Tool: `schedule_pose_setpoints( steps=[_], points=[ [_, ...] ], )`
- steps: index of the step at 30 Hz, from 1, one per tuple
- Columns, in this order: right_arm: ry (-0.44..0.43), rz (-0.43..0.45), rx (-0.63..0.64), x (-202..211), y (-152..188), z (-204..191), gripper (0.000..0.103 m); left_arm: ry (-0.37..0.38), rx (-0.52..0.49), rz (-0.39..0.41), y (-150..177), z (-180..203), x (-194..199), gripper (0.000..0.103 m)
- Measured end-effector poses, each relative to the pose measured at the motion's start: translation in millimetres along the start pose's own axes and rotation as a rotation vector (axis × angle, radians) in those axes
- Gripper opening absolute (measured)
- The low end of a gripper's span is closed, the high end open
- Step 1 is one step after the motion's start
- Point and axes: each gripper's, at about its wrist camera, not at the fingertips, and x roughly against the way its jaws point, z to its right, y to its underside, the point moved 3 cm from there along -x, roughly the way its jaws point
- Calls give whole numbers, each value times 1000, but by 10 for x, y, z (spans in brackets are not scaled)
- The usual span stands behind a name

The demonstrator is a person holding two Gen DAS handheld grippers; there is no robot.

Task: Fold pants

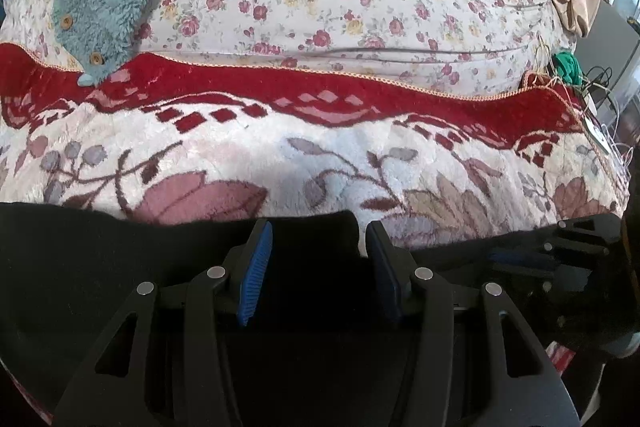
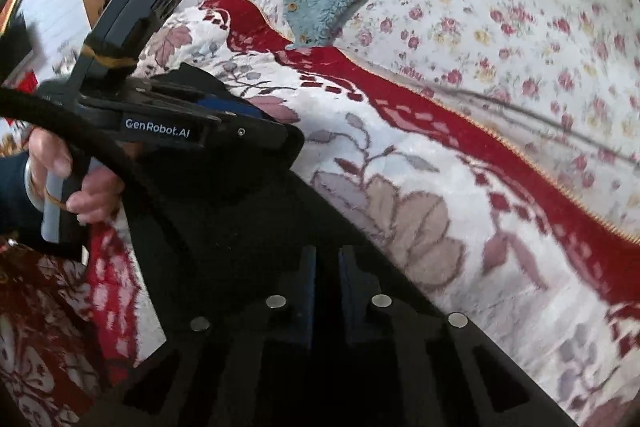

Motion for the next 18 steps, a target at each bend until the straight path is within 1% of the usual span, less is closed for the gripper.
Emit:
schedule_pose_setpoints(
  steps=[2, 4, 7, 9, 10, 11, 12, 13, 14, 15, 16, 18],
  points=[
    [39, 8, -33, 10, -19, 83, 2, 1, 10, 2, -17, -18, -3, 49],
    [73, 13, -83, -9, -7, 208, 2, -1, 13, 0, -5, -26, -27, 49],
    [44, 66, -159, 50, 17, 259, 2, -7, 1, 11, 11, -28, -33, 49],
    [64, 72, -225, 129, 67, 289, 3, -12, -15, 19, 21, -11, -29, 49],
    [66, 78, -286, 206, 131, 307, 5, -11, -16, 18, 24, -1, -17, 49],
    [58, 89, -345, 284, 212, 311, 6, -3, -13, 19, 24, 8, 5, 49],
    [54, 98, -380, 338, 269, 306, 10, 10, -9, 22, 25, 24, 40, 49],
    [57, 111, -420, 421, 367, 289, 21, 28, -8, 24, 27, 52, 80, 49],
    [65, 124, -458, 521, 493, 265, 29, 46, -13, 23, 32, 98, 126, 49],
    [67, 132, -495, 620, 628, 244, 43, 61, -20, 21, 39, 142, 160, 49],
    [66, 137, -520, 686, 714, 227, 46, 76, -27, 19, 49, 191, 193, 49],
    [77, 142, -598, 864, 970, 234, 46, 104, -45, 7, 85, 317, 243, 49]
  ],
)
